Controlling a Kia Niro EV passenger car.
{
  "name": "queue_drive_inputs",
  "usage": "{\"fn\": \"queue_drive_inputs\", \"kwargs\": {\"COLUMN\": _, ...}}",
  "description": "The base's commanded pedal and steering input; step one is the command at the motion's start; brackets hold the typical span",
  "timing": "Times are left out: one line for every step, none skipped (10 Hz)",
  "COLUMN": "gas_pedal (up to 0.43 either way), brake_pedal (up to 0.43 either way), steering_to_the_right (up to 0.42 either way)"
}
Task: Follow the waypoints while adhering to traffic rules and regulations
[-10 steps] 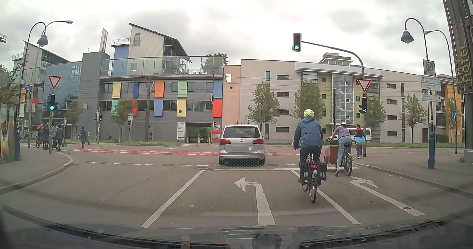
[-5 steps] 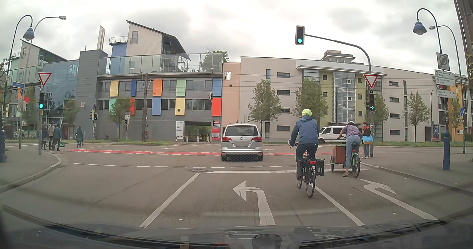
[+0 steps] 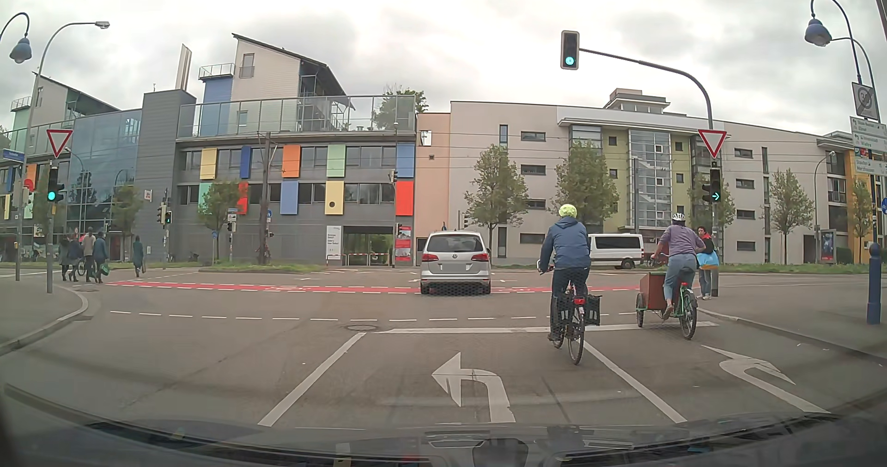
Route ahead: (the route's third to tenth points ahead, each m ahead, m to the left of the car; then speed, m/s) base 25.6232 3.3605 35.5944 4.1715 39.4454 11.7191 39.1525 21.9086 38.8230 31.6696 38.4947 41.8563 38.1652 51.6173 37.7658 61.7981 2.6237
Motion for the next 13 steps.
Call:
{"fn": "queue_drive_inputs", "kwargs": {"gas_pedal": 0.130, "brake_pedal": 0.000, "steering_to_the_right": 0.000}}
{"fn": "queue_drive_inputs", "kwargs": {"gas_pedal": 0.118, "brake_pedal": 0.000, "steering_to_the_right": 0.000}}
{"fn": "queue_drive_inputs", "kwargs": {"gas_pedal": 0.118, "brake_pedal": 0.000, "steering_to_the_right": 0.000}}
{"fn": "queue_drive_inputs", "kwargs": {"gas_pedal": 0.118, "brake_pedal": 0.000, "steering_to_the_right": 0.000}}
{"fn": "queue_drive_inputs", "kwargs": {"gas_pedal": 0.118, "brake_pedal": 0.000, "steering_to_the_right": 0.000}}
{"fn": "queue_drive_inputs", "kwargs": {"gas_pedal": 0.118, "brake_pedal": 0.000, "steering_to_the_right": 0.000}}
{"fn": "queue_drive_inputs", "kwargs": {"gas_pedal": 0.118, "brake_pedal": 0.000, "steering_to_the_right": 0.000}}
{"fn": "queue_drive_inputs", "kwargs": {"gas_pedal": 0.118, "brake_pedal": 0.000, "steering_to_the_right": 0.000}}
{"fn": "queue_drive_inputs", "kwargs": {"gas_pedal": 0.110, "brake_pedal": 0.000, "steering_to_the_right": -0.001}}
{"fn": "queue_drive_inputs", "kwargs": {"gas_pedal": 0.098, "brake_pedal": 0.000, "steering_to_the_right": -0.001}}
{"fn": "queue_drive_inputs", "kwargs": {"gas_pedal": 0.098, "brake_pedal": 0.000, "steering_to_the_right": -0.001}}
{"fn": "queue_drive_inputs", "kwargs": {"gas_pedal": 0.098, "brake_pedal": 0.000, "steering_to_the_right": -0.001}}
{"fn": "queue_drive_inputs", "kwargs": {"gas_pedal": 0.098, "brake_pedal": 0.000, "steering_to_the_right": -0.001}}
